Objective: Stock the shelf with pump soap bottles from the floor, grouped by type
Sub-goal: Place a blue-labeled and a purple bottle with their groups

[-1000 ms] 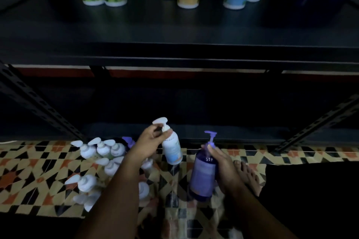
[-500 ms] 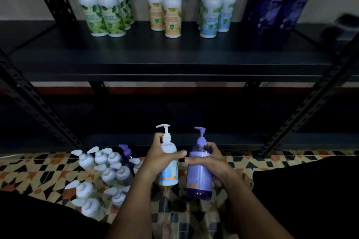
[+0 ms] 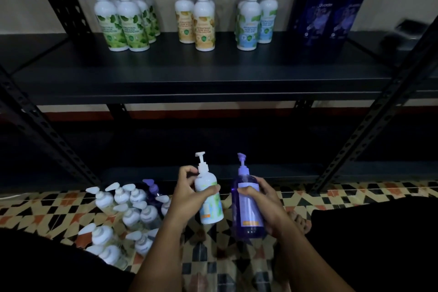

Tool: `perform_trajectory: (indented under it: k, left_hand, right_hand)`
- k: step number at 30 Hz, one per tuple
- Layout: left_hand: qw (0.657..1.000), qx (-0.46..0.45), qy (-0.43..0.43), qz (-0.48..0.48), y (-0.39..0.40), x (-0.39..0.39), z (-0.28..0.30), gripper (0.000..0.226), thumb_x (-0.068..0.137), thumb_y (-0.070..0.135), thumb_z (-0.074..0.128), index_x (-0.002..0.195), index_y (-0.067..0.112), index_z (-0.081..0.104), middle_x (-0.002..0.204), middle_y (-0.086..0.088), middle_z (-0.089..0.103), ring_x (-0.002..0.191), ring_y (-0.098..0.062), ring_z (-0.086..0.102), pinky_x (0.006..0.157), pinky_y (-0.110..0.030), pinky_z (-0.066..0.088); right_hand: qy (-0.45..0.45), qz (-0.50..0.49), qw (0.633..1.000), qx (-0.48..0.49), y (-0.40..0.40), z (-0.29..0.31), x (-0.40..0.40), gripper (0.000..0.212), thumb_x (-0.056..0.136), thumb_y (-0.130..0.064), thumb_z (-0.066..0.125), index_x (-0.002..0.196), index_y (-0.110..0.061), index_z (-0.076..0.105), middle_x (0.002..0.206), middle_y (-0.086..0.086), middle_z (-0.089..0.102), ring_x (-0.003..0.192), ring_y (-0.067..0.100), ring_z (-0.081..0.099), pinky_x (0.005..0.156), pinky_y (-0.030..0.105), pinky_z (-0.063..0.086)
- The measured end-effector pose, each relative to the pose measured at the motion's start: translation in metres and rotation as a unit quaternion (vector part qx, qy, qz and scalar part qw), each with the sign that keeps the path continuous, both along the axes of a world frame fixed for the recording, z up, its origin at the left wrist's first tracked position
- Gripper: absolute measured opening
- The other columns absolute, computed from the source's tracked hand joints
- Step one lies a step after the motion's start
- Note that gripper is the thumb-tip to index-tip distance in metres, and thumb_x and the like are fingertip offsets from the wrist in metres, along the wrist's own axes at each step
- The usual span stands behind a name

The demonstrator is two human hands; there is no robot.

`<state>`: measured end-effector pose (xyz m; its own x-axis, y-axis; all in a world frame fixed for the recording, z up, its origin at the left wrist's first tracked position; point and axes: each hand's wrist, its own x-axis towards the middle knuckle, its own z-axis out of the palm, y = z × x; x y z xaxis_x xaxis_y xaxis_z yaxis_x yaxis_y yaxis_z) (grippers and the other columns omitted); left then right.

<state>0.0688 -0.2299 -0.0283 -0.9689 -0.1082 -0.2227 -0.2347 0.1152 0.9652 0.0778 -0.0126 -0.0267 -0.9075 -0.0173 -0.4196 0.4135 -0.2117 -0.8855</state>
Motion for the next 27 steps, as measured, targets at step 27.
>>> perform_trajectory:
  k: [27]
  left_hand:
    - [0.979,0.2,0.008,0.036,0.016,0.005,-0.004,0.026,0.102,0.019,0.06,0.128,0.02,0.056,0.108,-0.023,0.072,0.074,-0.035,0.071,0.062,-0.041,0.059]
  right_hand:
    - [-0.007,0.008,0.995,-0.1,-0.003,-0.016,-0.007,0.05,0.08,-0.018,0.075,0.128,-0.017,0.061,0.118,0.026,0.069,0.088,0.036,0.072,0.072,0.044,0.059]
